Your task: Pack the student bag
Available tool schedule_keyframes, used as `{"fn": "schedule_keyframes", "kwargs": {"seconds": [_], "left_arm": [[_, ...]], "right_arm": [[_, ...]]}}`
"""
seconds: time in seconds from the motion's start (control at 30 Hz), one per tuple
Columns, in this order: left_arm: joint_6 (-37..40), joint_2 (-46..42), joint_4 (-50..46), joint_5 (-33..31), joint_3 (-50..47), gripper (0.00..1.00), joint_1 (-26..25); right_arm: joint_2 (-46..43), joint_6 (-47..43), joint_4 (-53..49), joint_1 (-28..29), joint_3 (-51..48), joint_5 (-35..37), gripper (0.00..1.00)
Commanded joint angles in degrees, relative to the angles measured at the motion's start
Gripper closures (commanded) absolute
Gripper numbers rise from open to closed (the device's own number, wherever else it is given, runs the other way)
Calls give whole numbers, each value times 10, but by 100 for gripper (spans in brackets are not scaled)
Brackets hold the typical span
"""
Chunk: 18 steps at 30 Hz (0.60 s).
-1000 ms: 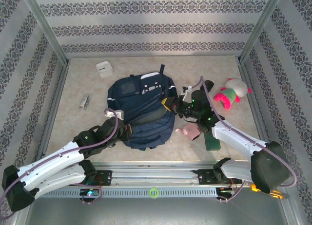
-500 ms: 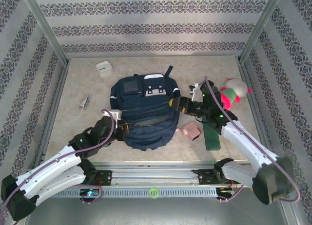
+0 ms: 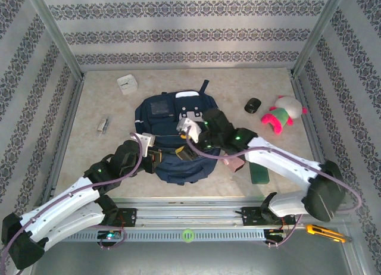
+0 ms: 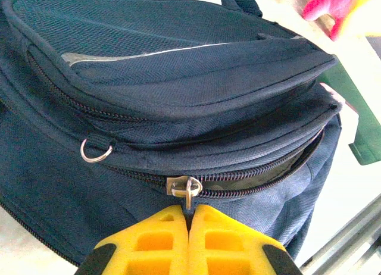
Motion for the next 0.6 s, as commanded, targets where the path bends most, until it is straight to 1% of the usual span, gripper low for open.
{"fn": "schedule_keyframes", "kwargs": {"seconds": [0.0,0.07,0.1,0.17,0.2,0.23,0.3,0.33,0.4,0.47,0.57], "left_arm": [[21,2,71,24,38,100,6],[20,3,74,28,39,100,7],[20,5,75,29,40,100,7],[19,4,75,26,41,100,7],[17,4,70,19,42,100,8],[15,4,58,2,46,100,8],[6,5,13,-47,55,100,13],[-1,6,-13,-78,58,100,20],[-14,10,-54,-114,59,100,41],[-15,14,-61,-107,48,100,83],[-1,36,-36,-79,34,100,141]], "right_arm": [[46,-108,5,9,34,-54,32],[75,-117,6,10,48,-54,35],[86,-124,6,10,52,-47,38],[97,-140,10,10,53,-27,50],[99,-147,11,10,51,-19,61],[95,-158,10,7,49,-18,77],[78,-176,7,-2,44,-40,100],[66,-186,5,-9,38,-62,100],[41,-209,4,-22,26,-103,100],[22,-235,-10,-38,18,-155,100],[4,-291,-33,-59,8,-226,100]]}}
